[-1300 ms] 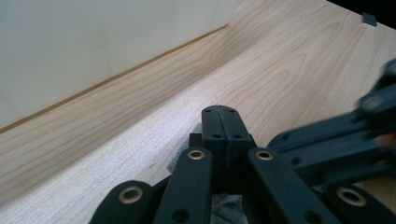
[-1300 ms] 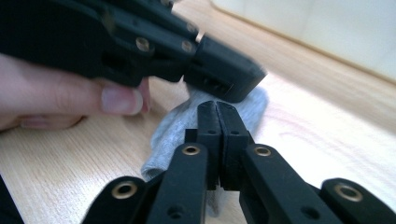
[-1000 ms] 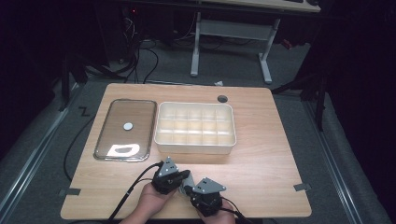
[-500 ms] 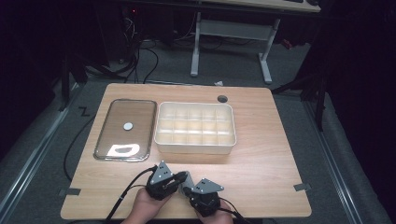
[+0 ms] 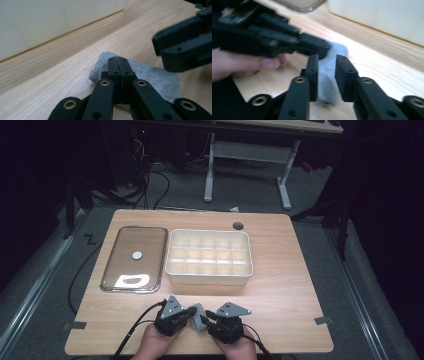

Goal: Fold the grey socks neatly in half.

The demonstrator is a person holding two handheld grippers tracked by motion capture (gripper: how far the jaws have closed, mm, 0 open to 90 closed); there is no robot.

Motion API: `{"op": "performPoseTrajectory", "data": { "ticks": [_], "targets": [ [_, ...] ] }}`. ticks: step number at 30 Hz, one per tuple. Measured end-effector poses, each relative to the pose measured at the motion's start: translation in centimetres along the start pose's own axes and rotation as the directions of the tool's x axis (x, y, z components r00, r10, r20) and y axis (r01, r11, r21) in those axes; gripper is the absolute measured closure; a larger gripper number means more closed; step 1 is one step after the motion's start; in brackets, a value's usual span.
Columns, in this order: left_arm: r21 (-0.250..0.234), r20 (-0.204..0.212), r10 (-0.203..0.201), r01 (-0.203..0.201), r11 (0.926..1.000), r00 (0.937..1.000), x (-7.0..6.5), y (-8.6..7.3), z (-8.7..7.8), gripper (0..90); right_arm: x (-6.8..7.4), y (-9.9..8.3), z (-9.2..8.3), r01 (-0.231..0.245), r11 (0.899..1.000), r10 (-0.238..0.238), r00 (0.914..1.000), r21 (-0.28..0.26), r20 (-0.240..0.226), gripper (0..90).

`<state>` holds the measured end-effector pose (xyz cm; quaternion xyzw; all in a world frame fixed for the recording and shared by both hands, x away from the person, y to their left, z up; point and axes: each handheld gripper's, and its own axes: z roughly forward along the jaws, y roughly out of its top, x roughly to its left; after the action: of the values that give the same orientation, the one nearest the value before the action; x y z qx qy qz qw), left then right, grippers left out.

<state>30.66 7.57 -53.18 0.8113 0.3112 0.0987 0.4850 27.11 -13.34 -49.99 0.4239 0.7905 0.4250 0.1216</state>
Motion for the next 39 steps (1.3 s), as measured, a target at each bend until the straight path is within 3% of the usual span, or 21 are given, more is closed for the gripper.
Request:
{"op": "performPoseTrajectory", "data": {
  "ticks": [3,7,15,21,24,29,32,34,39],
  "targets": [
    [0.003,0.002,-0.003,0.003,1.0,1.0,0.1,0.0,-0.1,90.0,-0.7,0.1,0.8,-0.025,0.998,0.027,0.9994,0.05,-0.024,51.2],
    [0.005,0.006,-0.013,0.013,0.9999,0.9999,0.1,0.0,-0.1,90.0,-0.8,-0.4,1.8,-0.04,0.996,0.04,0.9992,0.086,-0.001,45.5],
    [0.014,0.016,-0.004,0.004,0.9999,0.9999,0.3,0.0,-0.4,90.0,-0.9,-0.6,2.9,-0.07,0.989,0.077,0.9955,0.134,-0.055,43.8],
    [0.024,0.016,0.007,-0.007,0.9997,0.9998,0.5,0.1,-0.9,88.7,-0.6,-0.8,3.2,-0.06,0.989,0.071,0.9944,0.134,-0.078,51.0],
    [0.024,0.027,-0.005,0.004,0.9997,0.9996,0.7,0.2,-1.2,83.6,-0.7,-0.7,3.3,-0.06,0.988,0.074,0.9932,0.142,-0.091,54.2],
    [0.024,0.027,-0.024,0.024,0.9994,0.9993,1.0,0.4,-1.8,64.9,-0.9,-0.6,3.3,-0.05,0.987,0.068,0.9912,0.151,-0.114,56.7],
    [0.06,0.043,-0.085,0.082,0.9948,0.9955,1.8,0.0,-1.7,58.8,-0.9,-0.6,3.3,-0.047,0.987,0.065,0.991,0.152,-0.117,57.3],
    [0.072,0.071,-0.124,0.119,0.9902,0.9897,2.2,-0.3,-1.6,61.4,-0.9,-0.6,3.3,-0.044,0.987,0.062,0.9913,0.154,-0.116,57.6],
    [0.076,0.094,-0.127,0.12,0.9899,0.9875,2.0,-0.3,-1.3,73.5,-0.7,-0.5,3.2,-0.047,0.985,0.064,0.9925,0.164,-0.104,57.8]
  ]
}}
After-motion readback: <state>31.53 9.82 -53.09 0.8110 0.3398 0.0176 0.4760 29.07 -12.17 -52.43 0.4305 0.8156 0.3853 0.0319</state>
